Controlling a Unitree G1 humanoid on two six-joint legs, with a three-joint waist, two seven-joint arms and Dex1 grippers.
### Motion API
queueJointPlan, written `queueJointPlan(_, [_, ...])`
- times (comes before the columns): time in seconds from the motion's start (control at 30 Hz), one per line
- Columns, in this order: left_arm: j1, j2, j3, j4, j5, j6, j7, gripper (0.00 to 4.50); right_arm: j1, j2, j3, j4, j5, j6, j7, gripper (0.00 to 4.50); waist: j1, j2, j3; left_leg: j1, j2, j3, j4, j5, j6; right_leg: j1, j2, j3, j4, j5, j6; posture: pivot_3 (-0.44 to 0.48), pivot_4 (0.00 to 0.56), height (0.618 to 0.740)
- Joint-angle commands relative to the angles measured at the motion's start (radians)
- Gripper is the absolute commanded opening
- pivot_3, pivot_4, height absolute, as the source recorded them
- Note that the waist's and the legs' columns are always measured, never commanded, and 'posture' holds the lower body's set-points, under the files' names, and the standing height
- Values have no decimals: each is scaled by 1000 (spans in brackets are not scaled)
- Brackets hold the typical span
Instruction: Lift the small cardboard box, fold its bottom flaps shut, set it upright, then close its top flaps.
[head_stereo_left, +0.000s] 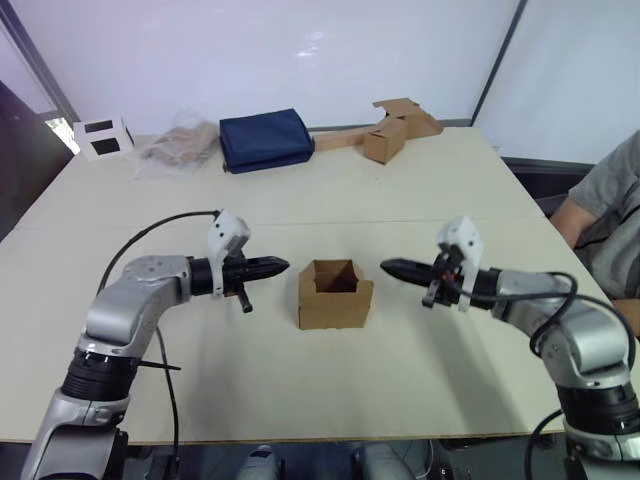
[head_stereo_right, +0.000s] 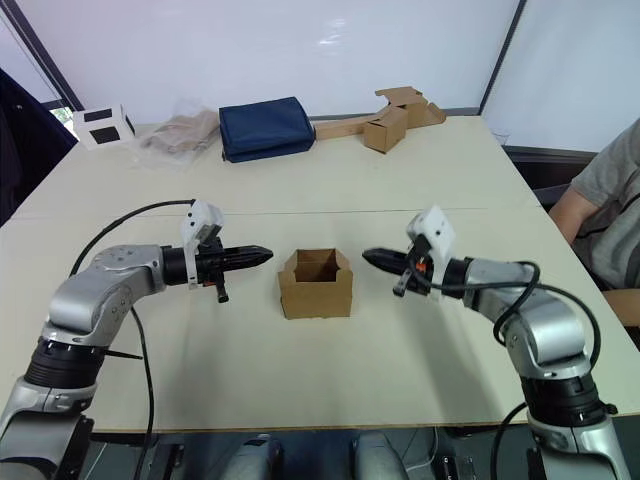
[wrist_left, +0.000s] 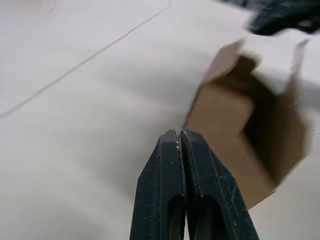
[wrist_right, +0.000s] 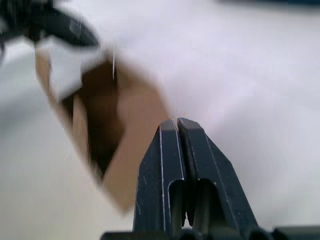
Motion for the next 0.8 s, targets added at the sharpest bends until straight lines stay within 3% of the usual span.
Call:
queueJointPlan(0.03, [-29,-23,-20,-10,-26,8,-15,84,-49,23,-10,26,59,17,13,0,-1,0,0,0,0,0,0,0,0,0,0,0,0,0,0,0,150,740])
queueJointPlan(0.43, [-57,-74,-135,83,68,-89,-41,84,-77,9,158,75,-13,-38,93,0,-1,0,0,0,0,0,1,0,0,0,0,0,0,0,0,0,150,740])
queueJointPlan(0.8, [-56,-100,-146,115,91,-126,-43,84,-111,14,216,149,-57,-81,145,0,-1,0,0,0,0,0,1,0,0,0,0,0,0,0,0,0,150,740])
